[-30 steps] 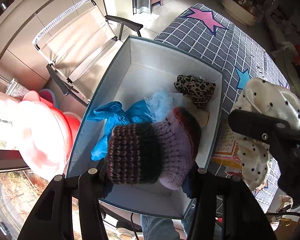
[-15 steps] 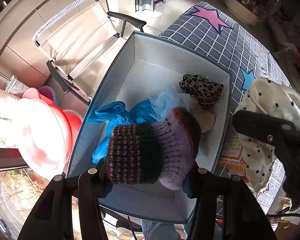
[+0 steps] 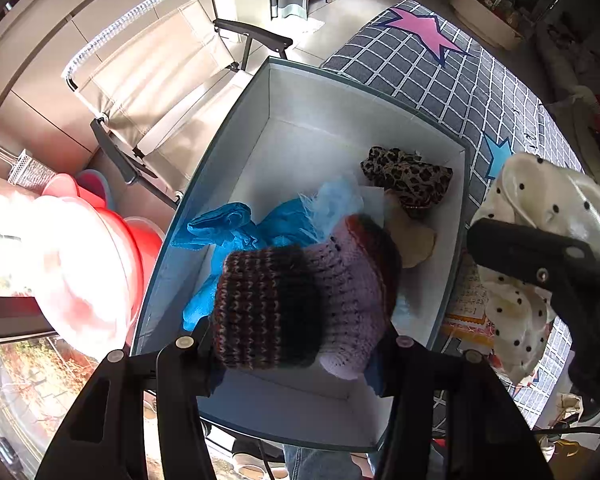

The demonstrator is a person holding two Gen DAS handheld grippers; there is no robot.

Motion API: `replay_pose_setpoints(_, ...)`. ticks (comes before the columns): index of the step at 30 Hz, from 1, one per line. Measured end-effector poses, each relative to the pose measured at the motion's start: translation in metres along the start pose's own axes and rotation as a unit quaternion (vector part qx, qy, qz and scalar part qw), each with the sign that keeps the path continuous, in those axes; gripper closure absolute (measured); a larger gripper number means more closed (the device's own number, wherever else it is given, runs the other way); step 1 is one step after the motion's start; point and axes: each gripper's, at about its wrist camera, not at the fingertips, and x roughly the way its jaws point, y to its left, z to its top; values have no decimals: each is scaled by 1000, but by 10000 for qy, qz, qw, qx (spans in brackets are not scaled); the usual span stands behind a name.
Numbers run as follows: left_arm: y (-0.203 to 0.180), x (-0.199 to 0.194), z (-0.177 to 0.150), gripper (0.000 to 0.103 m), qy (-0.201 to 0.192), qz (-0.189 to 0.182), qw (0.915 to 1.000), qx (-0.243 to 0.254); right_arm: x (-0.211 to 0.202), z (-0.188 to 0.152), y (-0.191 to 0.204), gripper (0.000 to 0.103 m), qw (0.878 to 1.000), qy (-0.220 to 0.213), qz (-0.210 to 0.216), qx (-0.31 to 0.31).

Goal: Organize soft objects
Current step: 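Hold the knit sock and scrunchie above the box with both tools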

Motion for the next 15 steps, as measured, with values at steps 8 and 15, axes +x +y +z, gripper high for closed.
replay_pose_setpoints(8, 2, 4, 1, 45, 30, 10, 10000, 2, 3, 2, -2, 77, 10000, 41, -12, 5)
replay_pose_setpoints(15, 4, 5, 2, 45, 73, -37, 10000, -39, 5, 3, -3, 77, 10000, 58, -1, 17)
